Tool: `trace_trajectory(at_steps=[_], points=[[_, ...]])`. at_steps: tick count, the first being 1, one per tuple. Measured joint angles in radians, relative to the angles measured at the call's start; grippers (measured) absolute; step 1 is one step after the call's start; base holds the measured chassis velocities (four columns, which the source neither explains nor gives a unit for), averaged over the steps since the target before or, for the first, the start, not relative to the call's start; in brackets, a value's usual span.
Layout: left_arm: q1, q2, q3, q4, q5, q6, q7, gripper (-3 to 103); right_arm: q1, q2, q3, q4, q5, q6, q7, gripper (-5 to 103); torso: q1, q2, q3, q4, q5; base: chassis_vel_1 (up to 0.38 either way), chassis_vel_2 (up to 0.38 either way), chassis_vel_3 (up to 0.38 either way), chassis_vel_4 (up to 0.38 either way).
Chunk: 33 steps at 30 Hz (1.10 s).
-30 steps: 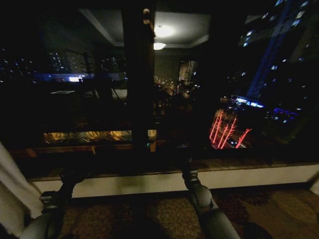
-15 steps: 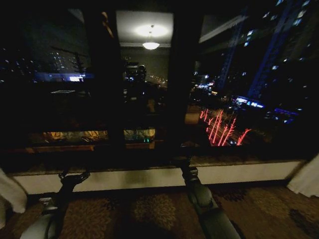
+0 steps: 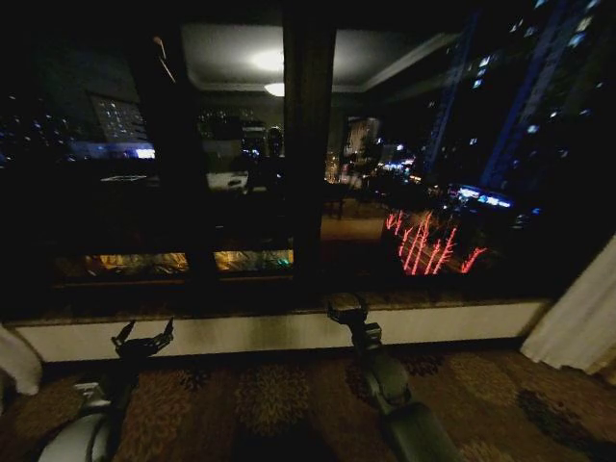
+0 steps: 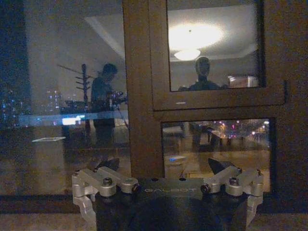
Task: Open the curtains by pulling them apart, changing their state from closed to fully open.
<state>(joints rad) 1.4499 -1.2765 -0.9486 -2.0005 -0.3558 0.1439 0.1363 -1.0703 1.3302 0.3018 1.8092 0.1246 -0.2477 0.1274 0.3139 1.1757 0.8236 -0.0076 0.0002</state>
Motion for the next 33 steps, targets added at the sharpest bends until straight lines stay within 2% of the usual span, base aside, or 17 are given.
trace_trajectory(at_steps=[19,25,33], points=[[0.003,-0.008,-0.01,0.015,-0.001,-0.015,-0.006,100,-0.002,0.002,-0.004,-0.004,-0.001,0.006,0.0,100,0.0,0.0,0.0,0.0,0.0001,0.187,-0.32,-0.181,0.325],[0.013,-0.011,-0.012,0.007,-0.002,-0.016,-0.007,100,-0.003,0.003,-0.007,-0.008,-0.001,0.012,-0.002,100,-0.001,0.0,0.0,0.0,0.0001,0.083,-0.212,-0.073,0.19],[0.015,-0.011,-0.013,0.006,-0.002,-0.016,-0.006,100,-0.004,0.002,-0.008,-0.007,-0.002,0.013,-0.002,100,0.0,0.0,0.0,0.0,0.0,0.0,0.0,0.0,0.0]])
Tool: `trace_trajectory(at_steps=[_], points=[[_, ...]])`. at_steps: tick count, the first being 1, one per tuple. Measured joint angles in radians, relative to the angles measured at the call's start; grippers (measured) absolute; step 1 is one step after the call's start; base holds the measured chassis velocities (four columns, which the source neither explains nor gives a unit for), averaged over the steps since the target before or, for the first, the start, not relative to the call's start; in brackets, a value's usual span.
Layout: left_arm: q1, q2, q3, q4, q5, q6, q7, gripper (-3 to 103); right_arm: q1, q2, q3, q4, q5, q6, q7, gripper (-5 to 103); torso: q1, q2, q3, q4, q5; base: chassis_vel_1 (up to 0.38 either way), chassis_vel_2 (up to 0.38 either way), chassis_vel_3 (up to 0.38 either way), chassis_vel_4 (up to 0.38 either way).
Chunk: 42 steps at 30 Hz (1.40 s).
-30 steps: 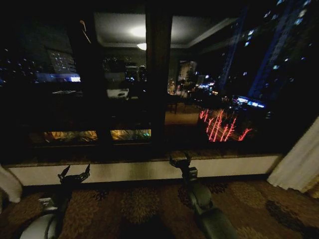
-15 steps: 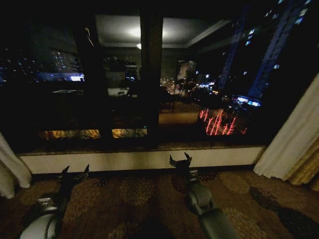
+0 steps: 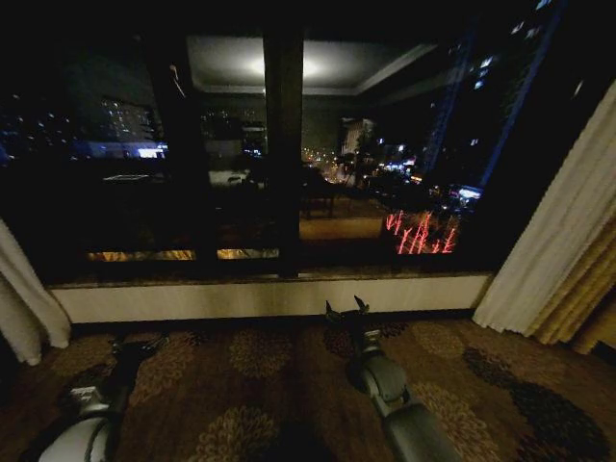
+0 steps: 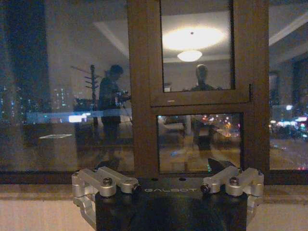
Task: Open the curtains by pulling them apart, changing their state from closed to fully open.
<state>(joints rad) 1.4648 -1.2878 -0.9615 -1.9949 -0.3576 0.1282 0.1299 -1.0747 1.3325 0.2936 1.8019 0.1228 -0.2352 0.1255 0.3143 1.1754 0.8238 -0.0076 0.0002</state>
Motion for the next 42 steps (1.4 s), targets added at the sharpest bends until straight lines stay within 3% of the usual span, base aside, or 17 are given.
trace_trajectory(at_steps=[16,21,42], points=[[-0.003,0.007,0.019,0.009,-0.039,0.007,0.0,100,-0.007,0.008,-0.02,0.001,-0.003,-0.007,-0.014,100,0.0,0.0,0.0,-0.0001,0.0001,0.0,0.0,0.0,0.0],[-0.004,0.003,0.038,0.015,-0.062,0.021,0.001,100,-0.007,0.008,-0.015,0.009,0.024,-0.051,0.01,100,0.0,0.0,0.0,0.0,-0.0001,0.0,0.0,0.0,0.0],[-0.004,0.001,0.039,0.01,-0.061,0.029,0.003,100,-0.012,0.004,-0.008,0.013,0.02,-0.054,0.016,100,-0.001,0.0,0.0,0.0,0.0001,0.0,0.0,0.0,0.0]])
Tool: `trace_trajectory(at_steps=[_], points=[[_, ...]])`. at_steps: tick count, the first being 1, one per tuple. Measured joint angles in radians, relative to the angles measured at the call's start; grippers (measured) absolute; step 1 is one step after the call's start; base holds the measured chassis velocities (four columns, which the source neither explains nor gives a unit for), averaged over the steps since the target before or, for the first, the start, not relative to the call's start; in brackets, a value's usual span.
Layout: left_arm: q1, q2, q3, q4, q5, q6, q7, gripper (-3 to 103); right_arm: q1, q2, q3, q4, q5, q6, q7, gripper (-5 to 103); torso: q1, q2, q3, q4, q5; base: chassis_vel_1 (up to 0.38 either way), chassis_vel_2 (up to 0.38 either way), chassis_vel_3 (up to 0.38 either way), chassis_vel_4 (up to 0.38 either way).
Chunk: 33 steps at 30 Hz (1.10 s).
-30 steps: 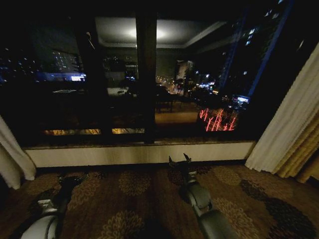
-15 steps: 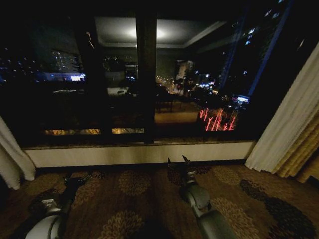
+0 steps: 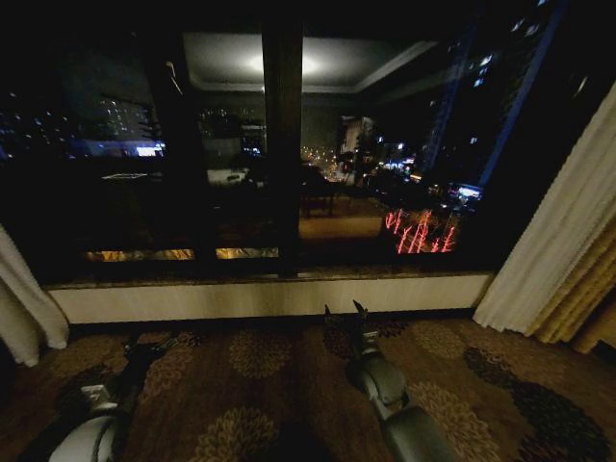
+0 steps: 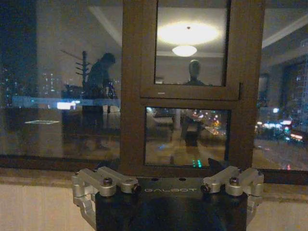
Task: Open the curtains by pulling them apart, changing their state from closed to fully open.
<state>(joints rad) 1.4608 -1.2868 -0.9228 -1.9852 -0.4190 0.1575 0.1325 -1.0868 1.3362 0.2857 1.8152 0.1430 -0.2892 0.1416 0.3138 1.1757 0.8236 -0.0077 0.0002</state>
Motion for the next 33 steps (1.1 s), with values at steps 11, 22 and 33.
trace_trajectory(at_steps=[11,22,33], points=[[0.0,0.0,0.0,0.0,0.0,0.0,0.0,100,0.0,0.0,0.0,0.0,0.0,0.0,0.0,100,0.0,0.0,0.0,0.0,0.0,0.0,0.0,0.0,0.0],[0.0,0.0,0.0,0.0,0.001,0.0,0.0,100,0.0,0.0,0.0,0.0,0.0,0.0,0.0,100,0.0,0.0,0.0,0.0,0.0,0.0,0.0,0.0,0.0],[0.0,0.0,0.0,0.0,0.001,0.0,0.0,100,0.0,0.0,0.0,0.0,0.0,0.001,0.0,100,0.0,0.0,0.0,0.0,0.0,0.0,0.0,0.0,0.0]])
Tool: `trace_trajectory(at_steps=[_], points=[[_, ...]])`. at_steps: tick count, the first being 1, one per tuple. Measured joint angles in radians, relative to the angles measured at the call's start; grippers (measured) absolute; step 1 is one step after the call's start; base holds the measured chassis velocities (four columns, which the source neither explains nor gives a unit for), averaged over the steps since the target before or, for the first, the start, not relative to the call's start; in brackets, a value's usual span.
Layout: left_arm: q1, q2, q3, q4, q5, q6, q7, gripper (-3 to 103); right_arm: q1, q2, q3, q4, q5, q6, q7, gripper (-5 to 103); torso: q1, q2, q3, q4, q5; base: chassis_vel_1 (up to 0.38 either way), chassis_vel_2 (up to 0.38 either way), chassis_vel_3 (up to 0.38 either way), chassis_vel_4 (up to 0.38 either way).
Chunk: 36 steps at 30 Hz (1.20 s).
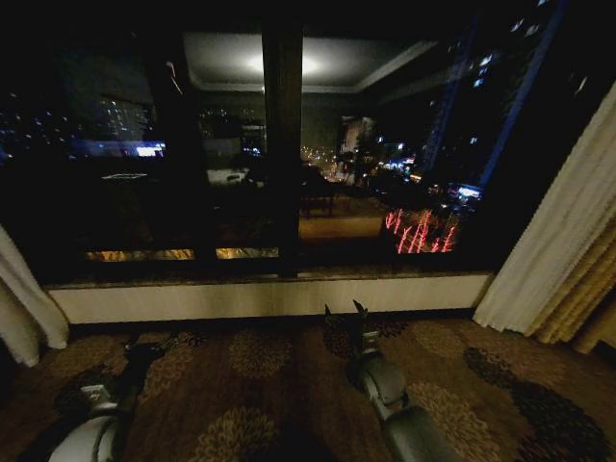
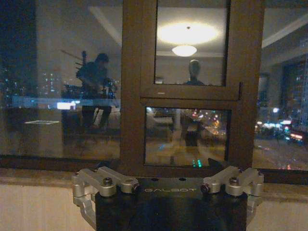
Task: Open the curtains by pulling them apart, changing their state from closed to fully open.
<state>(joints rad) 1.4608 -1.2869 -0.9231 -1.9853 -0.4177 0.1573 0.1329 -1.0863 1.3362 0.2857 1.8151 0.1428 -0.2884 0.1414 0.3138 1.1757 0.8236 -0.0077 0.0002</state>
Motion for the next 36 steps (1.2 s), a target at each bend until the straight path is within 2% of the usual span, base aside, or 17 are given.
trace_trajectory(at_steps=[36], points=[[0.0,0.0,0.0,0.0,0.0,0.0,0.0,100,0.0,0.0,0.0,0.0,0.0,0.001,0.0,100,0.0,0.0,0.0,0.0001,0.0,0.0,0.0,0.0,0.0]])
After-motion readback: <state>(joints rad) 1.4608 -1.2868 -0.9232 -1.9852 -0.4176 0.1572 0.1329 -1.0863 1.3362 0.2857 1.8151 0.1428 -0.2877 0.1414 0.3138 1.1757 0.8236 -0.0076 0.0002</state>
